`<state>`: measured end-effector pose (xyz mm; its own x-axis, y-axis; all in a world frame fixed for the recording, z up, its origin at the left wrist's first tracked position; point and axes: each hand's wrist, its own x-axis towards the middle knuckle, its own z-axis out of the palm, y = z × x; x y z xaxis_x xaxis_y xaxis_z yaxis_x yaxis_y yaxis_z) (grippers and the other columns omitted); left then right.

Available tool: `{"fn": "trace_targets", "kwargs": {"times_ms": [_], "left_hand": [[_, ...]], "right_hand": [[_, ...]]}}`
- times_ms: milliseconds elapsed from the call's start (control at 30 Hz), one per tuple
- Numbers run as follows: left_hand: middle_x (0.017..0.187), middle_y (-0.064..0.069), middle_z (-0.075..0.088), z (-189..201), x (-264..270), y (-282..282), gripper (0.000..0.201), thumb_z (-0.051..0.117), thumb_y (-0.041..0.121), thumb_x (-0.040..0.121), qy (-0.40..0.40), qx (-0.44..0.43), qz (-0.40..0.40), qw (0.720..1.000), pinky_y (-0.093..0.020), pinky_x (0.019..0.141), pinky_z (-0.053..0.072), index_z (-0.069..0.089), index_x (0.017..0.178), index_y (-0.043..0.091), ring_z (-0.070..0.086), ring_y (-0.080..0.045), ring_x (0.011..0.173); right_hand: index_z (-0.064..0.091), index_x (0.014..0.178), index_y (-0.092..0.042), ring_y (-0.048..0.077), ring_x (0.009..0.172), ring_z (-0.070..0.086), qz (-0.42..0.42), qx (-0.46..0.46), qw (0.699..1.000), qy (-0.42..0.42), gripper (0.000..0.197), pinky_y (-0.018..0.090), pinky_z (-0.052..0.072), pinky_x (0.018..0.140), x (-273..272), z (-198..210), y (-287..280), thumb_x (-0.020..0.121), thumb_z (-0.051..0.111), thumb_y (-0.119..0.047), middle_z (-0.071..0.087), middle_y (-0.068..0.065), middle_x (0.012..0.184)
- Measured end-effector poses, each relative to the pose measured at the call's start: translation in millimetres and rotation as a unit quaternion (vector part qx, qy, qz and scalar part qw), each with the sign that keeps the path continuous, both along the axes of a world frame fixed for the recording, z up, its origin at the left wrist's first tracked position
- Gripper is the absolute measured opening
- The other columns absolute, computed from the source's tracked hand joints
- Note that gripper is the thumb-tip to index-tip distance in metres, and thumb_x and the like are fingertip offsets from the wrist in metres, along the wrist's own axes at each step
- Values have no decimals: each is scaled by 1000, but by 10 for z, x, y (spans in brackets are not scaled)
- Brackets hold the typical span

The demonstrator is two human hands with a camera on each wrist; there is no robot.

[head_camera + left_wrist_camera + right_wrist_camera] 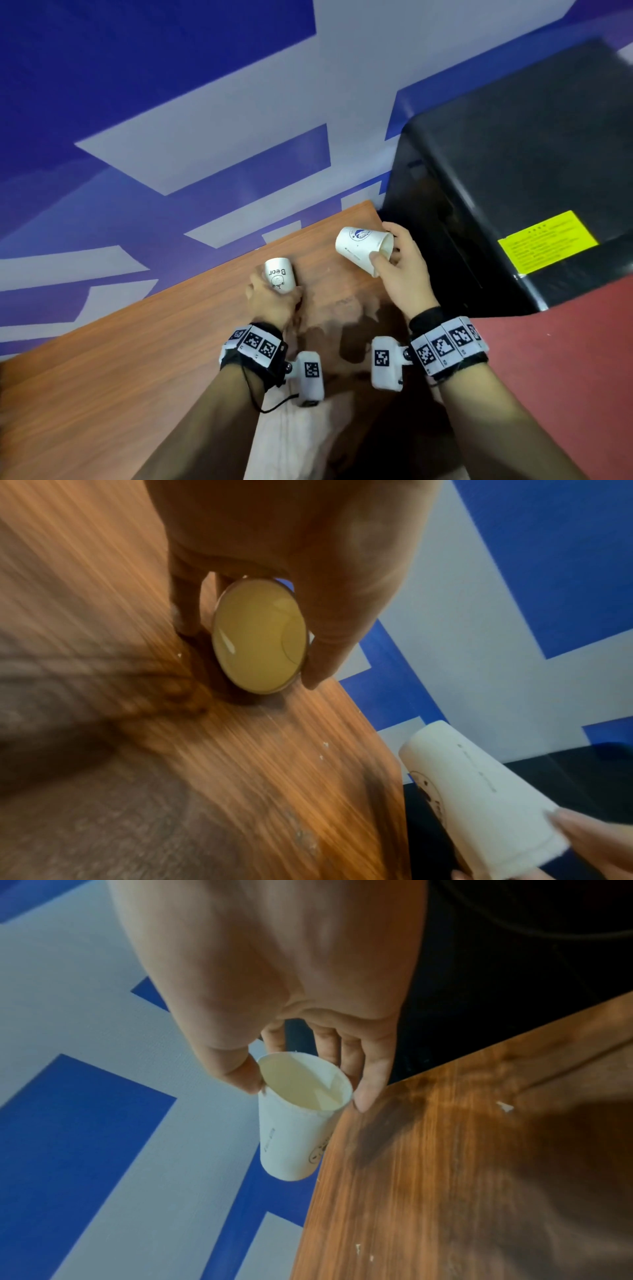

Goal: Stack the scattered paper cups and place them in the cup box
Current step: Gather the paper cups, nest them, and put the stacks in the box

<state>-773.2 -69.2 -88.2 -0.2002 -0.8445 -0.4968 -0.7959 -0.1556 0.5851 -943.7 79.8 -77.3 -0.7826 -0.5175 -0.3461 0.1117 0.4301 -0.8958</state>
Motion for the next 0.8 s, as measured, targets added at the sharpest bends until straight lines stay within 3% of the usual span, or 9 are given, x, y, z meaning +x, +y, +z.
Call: {"fn": "trace_targets", "kwargs": {"times_ms": [133, 233, 300, 367, 433, 567, 633, 700, 800], "left_hand": [[122, -9, 39, -18, 88, -64, 79, 85, 18, 67, 30, 20, 34, 999, -32, 71, 54, 35, 129, 18, 56, -24, 94], [115, -13, 53, 50, 191, -135, 75, 86, 24, 57, 77, 17, 86, 993, -35, 59, 59, 35, 113, 23, 67, -27, 83], [107, -13, 61, 93, 302, -185, 74, 82, 35, 46, 97, -1, 114, 989, -45, 66, 60, 36, 104, 33, 69, -29, 82], [106, -9, 62, 85, 455, -257, 66, 80, 41, 43, 109, -13, 128, 986, -52, 73, 59, 38, 93, 46, 67, -29, 87], [110, -7, 60, 147, 601, -300, 58, 79, 42, 47, 124, -20, 135, 983, -52, 74, 59, 43, 92, 49, 68, -28, 88], [111, -8, 61, 415, 933, -276, 52, 78, 42, 51, 160, -40, 143, 976, -53, 78, 59, 51, 94, 53, 67, -30, 94], [111, -6, 61, 686, 1103, -177, 54, 78, 42, 52, 175, -53, 147, 972, -53, 78, 59, 49, 97, 51, 67, -28, 93], [107, -7, 61, 975, 1277, -65, 58, 79, 35, 58, 199, -66, 159, 965, -47, 75, 59, 46, 105, 38, 67, -25, 86], [101, -7, 62, 1278, 1629, 60, 54, 79, 26, 68, 229, -90, 167, 955, -42, 72, 57, 43, 108, 24, 64, -23, 77]], "right_hand": [[46, 120, -62, 16, 111, 59, -6, -4, 1000, -16, 54, 45, 55, 93, 92, 49, 15, 73, 60, -39, 57, -2, 127], [50, 125, -52, 14, 113, 60, -1, -23, 999, -28, 54, 44, 56, 92, 182, 126, -45, 75, 62, -35, 57, -3, 129], [53, 125, -47, 13, 113, 60, 3, -42, 999, -28, 53, 44, 55, 93, 249, 218, -92, 75, 64, -31, 58, -4, 127], [54, 119, -52, 12, 114, 60, 15, -51, 998, -21, 51, 44, 55, 94, 331, 340, -135, 72, 64, -34, 60, -7, 125], [54, 114, -56, 12, 114, 60, 29, -60, 998, -17, 50, 45, 54, 95, 436, 469, -166, 69, 63, -36, 60, -8, 125], [55, 116, -53, 15, 113, 61, 66, -68, 996, 3, 50, 48, 56, 91, 725, 754, -184, 68, 63, -37, 58, -5, 127], [55, 115, -52, 15, 113, 61, 90, -72, 993, 27, 50, 50, 55, 91, 889, 906, -191, 67, 64, -40, 58, -4, 126], [56, 111, -54, 14, 113, 60, 105, -79, 990, 51, 49, 49, 54, 93, 1065, 1068, -191, 64, 64, -43, 59, -4, 124], [56, 119, -44, 14, 115, 58, 128, -88, 985, 75, 56, 48, 52, 96, 1401, 1359, -165, 63, 64, -45, 58, -4, 125]]}}
